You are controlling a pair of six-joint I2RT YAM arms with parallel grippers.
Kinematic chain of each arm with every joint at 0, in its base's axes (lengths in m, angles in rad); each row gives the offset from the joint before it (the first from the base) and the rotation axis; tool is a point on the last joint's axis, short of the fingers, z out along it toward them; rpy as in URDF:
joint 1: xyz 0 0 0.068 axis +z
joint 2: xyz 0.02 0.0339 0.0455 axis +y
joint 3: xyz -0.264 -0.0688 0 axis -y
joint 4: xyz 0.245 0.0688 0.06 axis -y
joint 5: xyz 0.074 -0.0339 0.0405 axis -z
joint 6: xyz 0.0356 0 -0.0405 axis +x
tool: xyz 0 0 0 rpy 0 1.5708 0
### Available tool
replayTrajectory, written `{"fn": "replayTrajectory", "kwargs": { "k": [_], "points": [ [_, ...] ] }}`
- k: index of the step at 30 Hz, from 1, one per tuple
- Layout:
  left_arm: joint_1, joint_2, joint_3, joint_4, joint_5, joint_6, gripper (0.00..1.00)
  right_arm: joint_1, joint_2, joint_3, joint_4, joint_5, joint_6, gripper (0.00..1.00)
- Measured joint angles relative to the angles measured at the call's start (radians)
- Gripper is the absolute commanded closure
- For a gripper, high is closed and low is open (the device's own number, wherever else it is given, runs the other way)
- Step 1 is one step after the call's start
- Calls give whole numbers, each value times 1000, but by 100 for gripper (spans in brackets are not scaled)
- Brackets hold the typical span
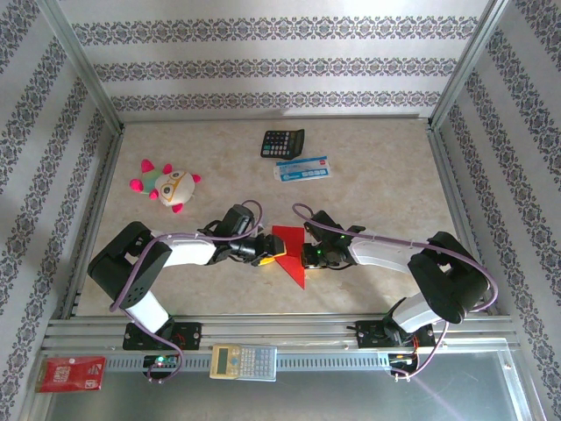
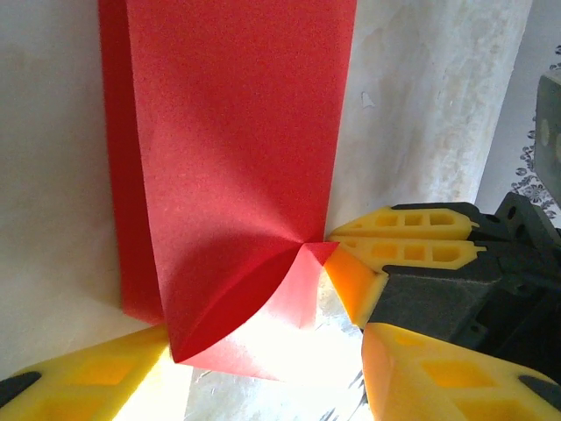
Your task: Fold a paper plane with a square sheet of paper (pick it up from the middle)
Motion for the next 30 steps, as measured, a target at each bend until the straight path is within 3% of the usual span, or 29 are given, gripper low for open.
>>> {"fn": "replayTrajectory", "kwargs": {
  "k": [9,20,30],
  "points": [
    [0,7,0,19,-4,55,74,-2,0,0,0,-1,-2,84],
    [0,60,15,15,-40,84,87,-19,-14,19,-37,-18,-78,67],
    [0,20,-13,30,-90,-13,100,-10,-190,24,-128,28,-129,51]
  ]
}}
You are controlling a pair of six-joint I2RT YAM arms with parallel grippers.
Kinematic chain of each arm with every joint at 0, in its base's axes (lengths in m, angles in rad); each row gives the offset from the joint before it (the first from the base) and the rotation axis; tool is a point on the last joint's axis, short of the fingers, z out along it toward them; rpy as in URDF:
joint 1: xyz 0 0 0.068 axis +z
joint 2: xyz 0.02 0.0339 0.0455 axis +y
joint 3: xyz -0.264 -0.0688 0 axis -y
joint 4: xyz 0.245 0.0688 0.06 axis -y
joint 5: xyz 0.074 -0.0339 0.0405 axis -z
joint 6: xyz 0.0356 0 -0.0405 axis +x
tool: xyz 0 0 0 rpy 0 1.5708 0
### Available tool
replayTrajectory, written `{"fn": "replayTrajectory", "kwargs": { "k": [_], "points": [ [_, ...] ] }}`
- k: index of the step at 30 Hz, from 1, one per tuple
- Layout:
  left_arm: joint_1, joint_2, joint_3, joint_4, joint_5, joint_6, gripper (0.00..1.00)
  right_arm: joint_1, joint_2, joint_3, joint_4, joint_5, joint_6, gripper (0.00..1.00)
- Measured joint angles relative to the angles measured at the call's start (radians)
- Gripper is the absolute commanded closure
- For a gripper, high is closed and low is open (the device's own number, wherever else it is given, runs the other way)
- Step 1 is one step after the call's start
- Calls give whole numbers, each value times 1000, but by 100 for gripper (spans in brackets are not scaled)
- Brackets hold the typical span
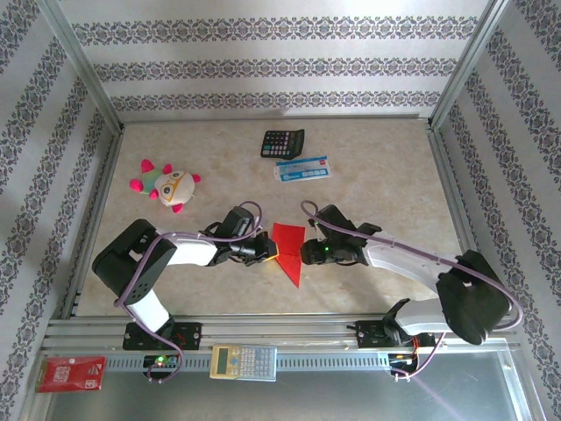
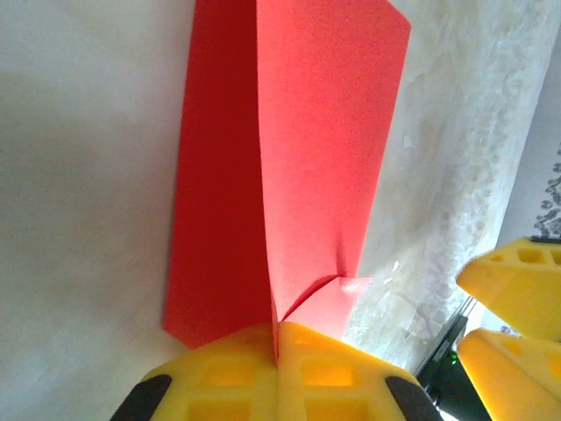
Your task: Fold a paper plane with a square sheet of paper (pick it up from the middle)
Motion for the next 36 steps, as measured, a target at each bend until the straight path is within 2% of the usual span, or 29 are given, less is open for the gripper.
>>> {"fn": "replayTrajectory", "kwargs": {
  "k": [7,12,17,24,36],
  "points": [
    [-1,-106,1,-78,-65,-105,100,187,-18,10,35,109,57,50],
    [-1,-141,1,-146,-90,-190,100,308,56,34,78,244,95,54],
    [-1,-144,4,-169,-92,-256,100,388,152,69,106,349,123,55],
    [-1,-144,19,-180,-91,-302,100,464,270,132,119,468,159,57],
    [-1,-144,19,-189,-87,-324,100,497,375,199,70,617,183,65]
  ]
}}
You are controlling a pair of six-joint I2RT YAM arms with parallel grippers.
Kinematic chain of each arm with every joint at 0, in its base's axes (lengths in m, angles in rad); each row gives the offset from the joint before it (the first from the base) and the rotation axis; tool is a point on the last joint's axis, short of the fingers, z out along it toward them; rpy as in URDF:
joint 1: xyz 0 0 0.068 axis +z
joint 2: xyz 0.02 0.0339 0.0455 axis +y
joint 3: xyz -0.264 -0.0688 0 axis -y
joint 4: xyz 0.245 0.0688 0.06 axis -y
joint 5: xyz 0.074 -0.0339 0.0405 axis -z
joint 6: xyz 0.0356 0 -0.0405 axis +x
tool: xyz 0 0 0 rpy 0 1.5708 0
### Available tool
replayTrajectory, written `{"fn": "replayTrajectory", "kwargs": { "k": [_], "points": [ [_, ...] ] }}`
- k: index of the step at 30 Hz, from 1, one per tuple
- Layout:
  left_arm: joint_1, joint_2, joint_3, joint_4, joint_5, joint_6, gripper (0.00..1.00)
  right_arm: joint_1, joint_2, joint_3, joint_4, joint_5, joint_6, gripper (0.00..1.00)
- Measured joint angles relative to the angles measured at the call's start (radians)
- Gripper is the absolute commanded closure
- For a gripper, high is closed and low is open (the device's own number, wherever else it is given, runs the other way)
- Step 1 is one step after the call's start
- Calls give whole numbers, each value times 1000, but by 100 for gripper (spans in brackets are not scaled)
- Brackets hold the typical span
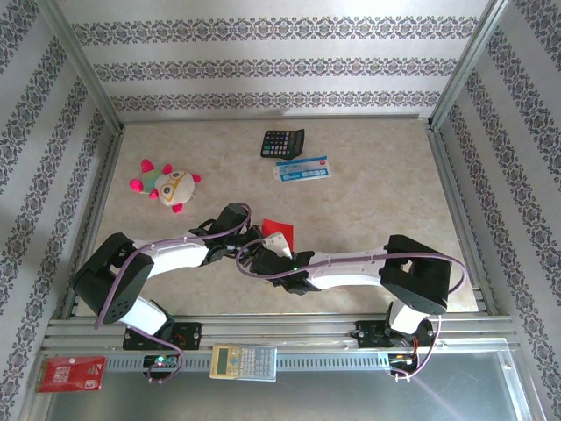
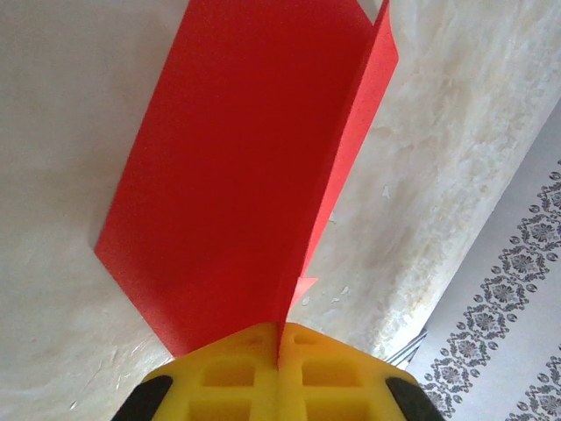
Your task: Fold a paper plane with a square sheet of paper (pick it up from the middle)
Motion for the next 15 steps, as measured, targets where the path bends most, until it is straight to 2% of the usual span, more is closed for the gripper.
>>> {"fn": "replayTrajectory", "kwargs": {
  "k": [15],
  "points": [
    [1,0,0,-3,-14,0,100,0,24,16,-18,48,7,75]
  ]
}}
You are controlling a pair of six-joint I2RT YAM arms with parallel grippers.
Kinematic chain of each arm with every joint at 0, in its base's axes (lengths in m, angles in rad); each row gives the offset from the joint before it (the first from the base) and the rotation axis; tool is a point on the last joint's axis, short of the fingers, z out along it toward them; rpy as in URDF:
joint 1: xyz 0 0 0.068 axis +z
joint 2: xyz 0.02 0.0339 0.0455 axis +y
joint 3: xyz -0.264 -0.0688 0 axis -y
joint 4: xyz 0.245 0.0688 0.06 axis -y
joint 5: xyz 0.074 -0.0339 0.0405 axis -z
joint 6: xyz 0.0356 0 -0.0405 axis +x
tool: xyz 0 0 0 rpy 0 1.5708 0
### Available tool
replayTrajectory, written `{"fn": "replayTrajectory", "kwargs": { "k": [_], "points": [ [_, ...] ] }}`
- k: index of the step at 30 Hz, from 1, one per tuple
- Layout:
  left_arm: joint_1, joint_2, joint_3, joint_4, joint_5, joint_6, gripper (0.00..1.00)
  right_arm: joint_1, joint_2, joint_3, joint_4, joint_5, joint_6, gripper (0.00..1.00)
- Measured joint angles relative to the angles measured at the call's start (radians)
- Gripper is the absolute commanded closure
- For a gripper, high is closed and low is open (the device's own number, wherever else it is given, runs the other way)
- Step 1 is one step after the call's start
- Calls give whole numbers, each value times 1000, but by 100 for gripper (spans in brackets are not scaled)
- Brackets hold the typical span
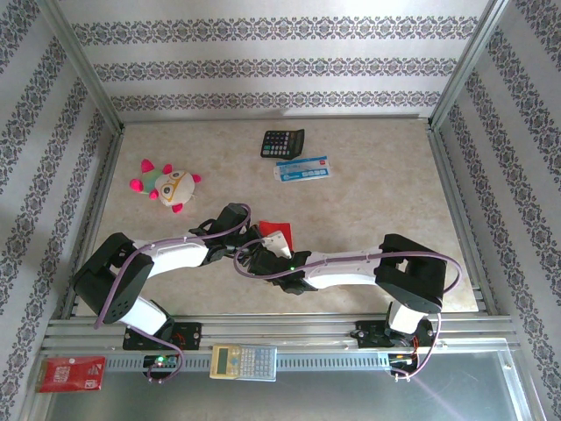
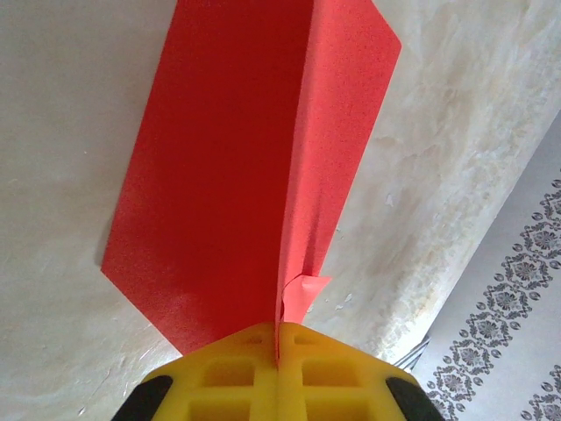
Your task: Fold a paper plane with a square sheet of paper (pick it up from the middle)
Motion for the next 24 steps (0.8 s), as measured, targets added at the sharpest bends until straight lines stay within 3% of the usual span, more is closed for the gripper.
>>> {"fn": "replayTrajectory", "kwargs": {
  "k": [18,24],
  "points": [
    [0,-2,-2,0,3,0,99,5,2,0,0,23,1,96],
    [0,-31,-5,-15,-2,13,82,6,-18,-23,29,38,-21,100]
  ]
}}
